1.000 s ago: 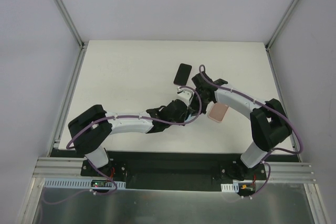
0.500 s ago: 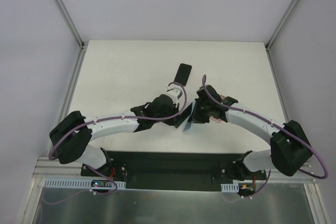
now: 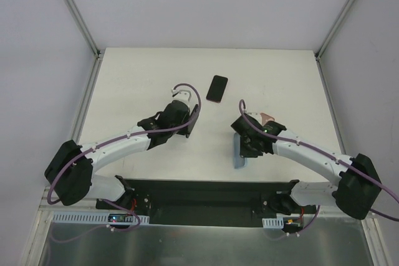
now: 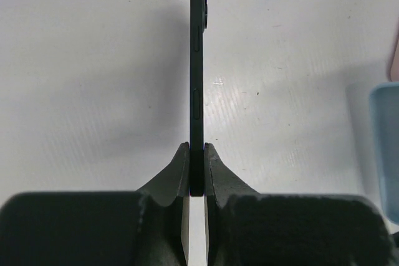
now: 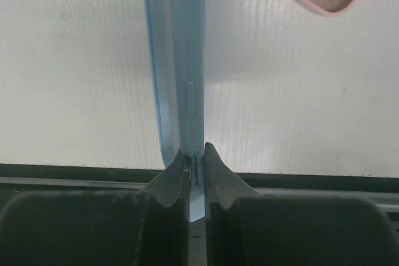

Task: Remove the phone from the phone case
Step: Place the phone case at the center of the board.

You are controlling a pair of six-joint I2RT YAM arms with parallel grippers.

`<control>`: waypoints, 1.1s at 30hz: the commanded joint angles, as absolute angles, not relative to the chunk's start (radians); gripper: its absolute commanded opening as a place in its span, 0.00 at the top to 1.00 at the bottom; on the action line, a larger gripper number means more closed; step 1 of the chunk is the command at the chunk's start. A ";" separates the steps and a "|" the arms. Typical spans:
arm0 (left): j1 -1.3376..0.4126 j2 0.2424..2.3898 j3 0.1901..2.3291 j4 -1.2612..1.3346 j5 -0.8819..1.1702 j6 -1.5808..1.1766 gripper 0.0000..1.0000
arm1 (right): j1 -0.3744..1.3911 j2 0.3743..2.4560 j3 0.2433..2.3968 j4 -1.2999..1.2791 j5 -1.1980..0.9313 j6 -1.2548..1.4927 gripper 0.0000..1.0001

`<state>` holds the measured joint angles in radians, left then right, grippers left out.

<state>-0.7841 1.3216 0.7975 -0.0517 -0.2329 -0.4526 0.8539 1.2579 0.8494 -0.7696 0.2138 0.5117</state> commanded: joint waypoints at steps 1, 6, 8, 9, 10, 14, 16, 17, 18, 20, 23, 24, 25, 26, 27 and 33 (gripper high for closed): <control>-0.778 1.278 0.861 -0.089 -0.372 -0.377 1.00 | 0.809 1.178 0.913 -0.804 0.272 0.503 0.99; -0.787 1.298 0.879 -0.156 -0.483 -0.348 1.00 | 0.689 1.132 0.893 -0.587 0.177 0.482 0.99; -0.799 1.328 0.900 -0.192 -0.546 -0.350 1.00 | 0.658 1.153 0.881 -0.511 0.109 0.488 0.99; -0.816 1.344 0.908 -0.199 -0.567 -0.350 1.00 | 0.637 1.170 0.877 -0.433 0.082 0.492 0.99; -0.824 1.354 0.914 -0.210 -0.584 -0.351 1.00 | 0.627 1.192 0.876 -0.398 0.025 0.494 0.99; -0.845 1.406 0.927 -0.229 -0.611 -0.385 1.00 | 0.612 1.371 0.907 -0.324 -0.052 0.520 0.99; -0.845 1.428 0.928 -0.229 -0.633 -0.391 1.00 | 0.612 1.425 0.917 -0.298 -0.063 0.537 0.99; -0.845 1.449 0.933 -0.232 -0.640 -0.391 1.00 | 0.609 1.469 0.917 -0.290 -0.064 0.543 0.99; -0.844 1.459 0.933 -0.241 -0.655 -0.394 1.00 | 0.611 1.485 0.913 -0.273 -0.069 0.558 0.99; -0.844 1.473 0.933 -0.245 -0.666 -0.394 1.00 | 0.612 1.515 0.904 -0.255 -0.086 0.571 0.99; -0.839 1.488 0.936 -0.247 -0.689 -0.388 1.00 | 0.612 1.511 0.874 -0.236 -0.087 0.580 0.99; -0.835 1.494 0.939 -0.248 -0.692 -0.385 1.00 | 0.612 1.508 0.868 -0.241 -0.080 0.580 0.99; -0.827 1.503 0.946 -0.256 -0.686 -0.385 1.00 | 0.612 1.503 0.856 -0.244 -0.075 0.580 0.99; -0.812 1.526 0.951 -0.261 -0.683 -0.391 1.00 | 0.612 1.494 0.851 -0.253 -0.071 0.580 0.98; -0.804 1.537 0.957 -0.270 -0.683 -0.399 1.00 | 0.612 1.490 0.844 -0.258 -0.061 0.580 0.98; -0.712 1.643 1.049 -0.278 -0.612 -0.384 1.00 | 0.633 1.434 0.773 -0.281 -0.023 0.578 0.97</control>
